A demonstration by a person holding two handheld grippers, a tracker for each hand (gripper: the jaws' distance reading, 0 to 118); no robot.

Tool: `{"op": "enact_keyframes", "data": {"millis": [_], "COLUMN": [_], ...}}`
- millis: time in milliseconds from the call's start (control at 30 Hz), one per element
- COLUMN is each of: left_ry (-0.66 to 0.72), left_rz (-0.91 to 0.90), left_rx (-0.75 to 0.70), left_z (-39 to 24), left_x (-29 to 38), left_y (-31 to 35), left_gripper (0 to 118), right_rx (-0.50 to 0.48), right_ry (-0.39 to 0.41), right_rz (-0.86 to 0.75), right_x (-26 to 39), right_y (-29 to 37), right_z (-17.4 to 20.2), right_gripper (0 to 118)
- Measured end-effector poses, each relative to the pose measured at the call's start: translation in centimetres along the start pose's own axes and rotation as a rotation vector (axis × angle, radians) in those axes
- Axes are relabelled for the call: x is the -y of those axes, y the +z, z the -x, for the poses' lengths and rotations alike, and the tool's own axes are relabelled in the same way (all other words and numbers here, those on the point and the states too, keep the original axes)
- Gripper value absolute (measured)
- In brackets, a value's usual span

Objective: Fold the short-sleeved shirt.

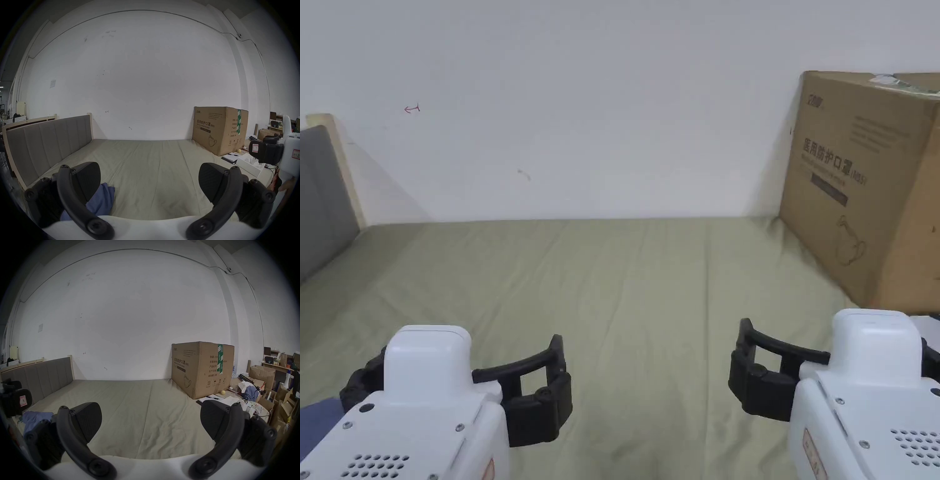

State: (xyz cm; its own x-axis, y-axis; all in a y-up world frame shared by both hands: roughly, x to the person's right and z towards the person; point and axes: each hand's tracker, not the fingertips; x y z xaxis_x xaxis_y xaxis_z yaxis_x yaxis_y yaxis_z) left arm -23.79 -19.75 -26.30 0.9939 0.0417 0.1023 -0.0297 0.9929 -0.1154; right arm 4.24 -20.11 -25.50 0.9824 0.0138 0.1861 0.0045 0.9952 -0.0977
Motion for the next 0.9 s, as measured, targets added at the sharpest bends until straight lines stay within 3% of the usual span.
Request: {"op": "enact_keyframes", "data": {"millis": [900], "left_ry": [-0.006], "left_rz": [-0.008], "left_rx": [0.005], "left_z": [-0.30], "left_x": [0.10], "left_y": [0.02], "left_gripper": [117], "right_rx": [0.003], "right_ry": [0.017], "right_rz": [0.026], "right_x": [0.31], "right_y": [-0.28], "right_z": [-0.02], "right_gripper": [118]}}
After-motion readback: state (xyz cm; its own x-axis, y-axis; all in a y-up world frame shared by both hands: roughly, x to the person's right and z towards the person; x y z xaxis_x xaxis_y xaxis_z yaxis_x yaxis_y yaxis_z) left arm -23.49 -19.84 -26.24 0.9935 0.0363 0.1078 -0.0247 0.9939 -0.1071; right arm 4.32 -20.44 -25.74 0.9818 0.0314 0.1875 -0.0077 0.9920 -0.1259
